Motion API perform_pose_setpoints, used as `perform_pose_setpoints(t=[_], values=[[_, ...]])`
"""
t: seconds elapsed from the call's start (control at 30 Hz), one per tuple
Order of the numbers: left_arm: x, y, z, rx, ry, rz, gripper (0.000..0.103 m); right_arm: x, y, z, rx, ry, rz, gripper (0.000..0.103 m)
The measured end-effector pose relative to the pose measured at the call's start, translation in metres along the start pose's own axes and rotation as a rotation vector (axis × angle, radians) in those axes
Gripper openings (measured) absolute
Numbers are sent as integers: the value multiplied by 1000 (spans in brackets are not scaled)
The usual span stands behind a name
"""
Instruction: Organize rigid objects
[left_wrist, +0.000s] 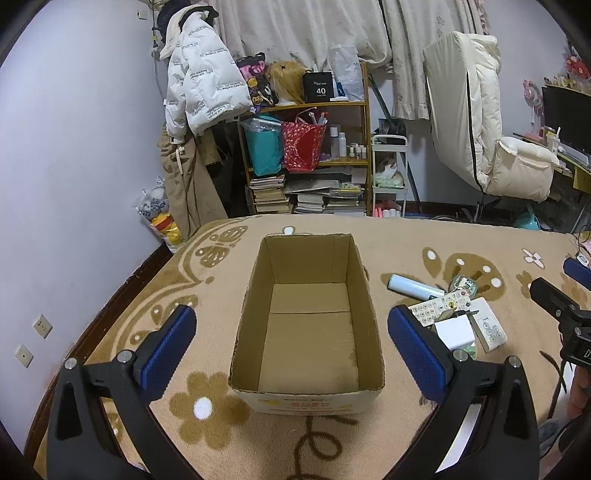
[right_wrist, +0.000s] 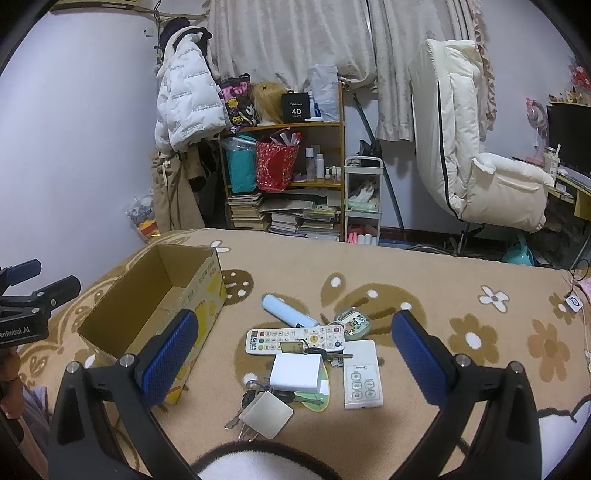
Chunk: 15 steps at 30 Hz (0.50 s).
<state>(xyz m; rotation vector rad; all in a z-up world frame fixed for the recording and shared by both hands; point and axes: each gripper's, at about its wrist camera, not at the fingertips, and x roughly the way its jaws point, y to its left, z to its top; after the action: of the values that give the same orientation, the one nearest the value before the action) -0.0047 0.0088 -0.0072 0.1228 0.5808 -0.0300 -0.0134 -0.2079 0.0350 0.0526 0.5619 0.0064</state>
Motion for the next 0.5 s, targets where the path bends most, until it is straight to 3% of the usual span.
perform_pose_setpoints(t=[0.5], values=[[0,-1,-2,6,-7,6,103,1,-1,0,-2,2,-2,103]])
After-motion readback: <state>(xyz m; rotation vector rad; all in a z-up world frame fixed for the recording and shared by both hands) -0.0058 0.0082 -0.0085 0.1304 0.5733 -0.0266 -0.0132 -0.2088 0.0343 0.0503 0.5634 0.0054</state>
